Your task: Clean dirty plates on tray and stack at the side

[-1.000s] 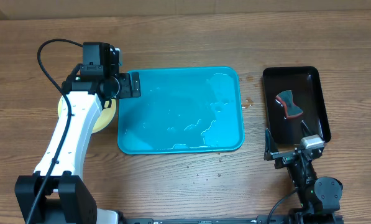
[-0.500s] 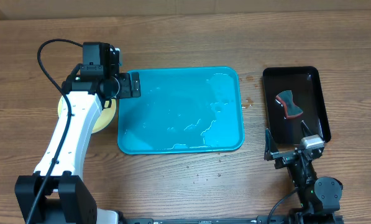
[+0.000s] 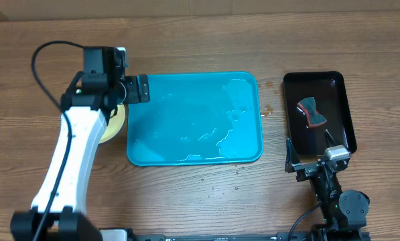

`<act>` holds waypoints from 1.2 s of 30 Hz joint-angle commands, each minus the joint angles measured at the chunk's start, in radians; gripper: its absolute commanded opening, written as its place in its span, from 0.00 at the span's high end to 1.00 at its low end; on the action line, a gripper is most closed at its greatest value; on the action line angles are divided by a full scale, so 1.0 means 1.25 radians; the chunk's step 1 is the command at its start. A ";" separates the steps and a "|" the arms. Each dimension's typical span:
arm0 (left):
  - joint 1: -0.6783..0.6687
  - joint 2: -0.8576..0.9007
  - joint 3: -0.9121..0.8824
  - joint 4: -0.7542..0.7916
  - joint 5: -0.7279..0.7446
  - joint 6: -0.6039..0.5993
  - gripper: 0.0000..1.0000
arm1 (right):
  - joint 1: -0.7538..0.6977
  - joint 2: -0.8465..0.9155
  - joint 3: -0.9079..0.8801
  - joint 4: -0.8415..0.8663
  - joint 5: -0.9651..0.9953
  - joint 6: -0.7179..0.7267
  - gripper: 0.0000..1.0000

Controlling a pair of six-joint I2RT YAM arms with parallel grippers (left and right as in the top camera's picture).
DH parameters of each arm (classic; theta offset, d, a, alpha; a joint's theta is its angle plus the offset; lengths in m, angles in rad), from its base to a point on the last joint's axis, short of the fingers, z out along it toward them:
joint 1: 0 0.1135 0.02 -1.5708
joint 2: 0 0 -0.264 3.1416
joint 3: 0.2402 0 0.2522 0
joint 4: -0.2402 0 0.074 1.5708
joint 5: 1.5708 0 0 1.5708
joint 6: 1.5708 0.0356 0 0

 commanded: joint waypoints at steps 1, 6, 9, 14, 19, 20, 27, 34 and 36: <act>-0.004 -0.121 -0.096 0.074 -0.009 0.013 0.00 | 0.005 -0.009 -0.008 0.002 0.007 0.003 0.00; -0.004 -0.286 -0.294 0.219 -0.012 0.052 0.00 | 0.005 -0.009 -0.008 0.002 0.007 0.003 0.00; -0.004 -0.411 -0.419 0.284 -0.012 0.097 0.00 | 0.005 -0.009 -0.008 0.003 0.007 0.003 0.00; -0.004 -0.641 -0.598 0.349 -0.019 0.117 0.00 | 0.005 -0.009 -0.008 0.002 0.007 0.003 0.00; -0.004 -0.825 -0.721 0.398 -0.020 0.117 0.00 | 0.005 -0.009 -0.008 0.002 0.007 0.003 0.00; -0.004 -0.857 -0.742 0.406 -0.020 0.117 0.00 | 0.005 -0.009 -0.008 0.002 0.007 0.003 0.00; -0.004 -1.020 -0.861 0.477 -0.020 0.145 0.00 | 0.005 -0.009 -0.008 0.002 0.007 0.003 0.00; -0.003 -1.151 -0.975 0.558 -0.020 0.208 0.00 | 0.005 -0.009 -0.008 0.002 0.007 0.003 0.00; -0.002 -1.180 -0.999 0.560 -0.020 0.222 0.00 | 0.005 -0.009 -0.008 0.002 0.007 0.003 0.00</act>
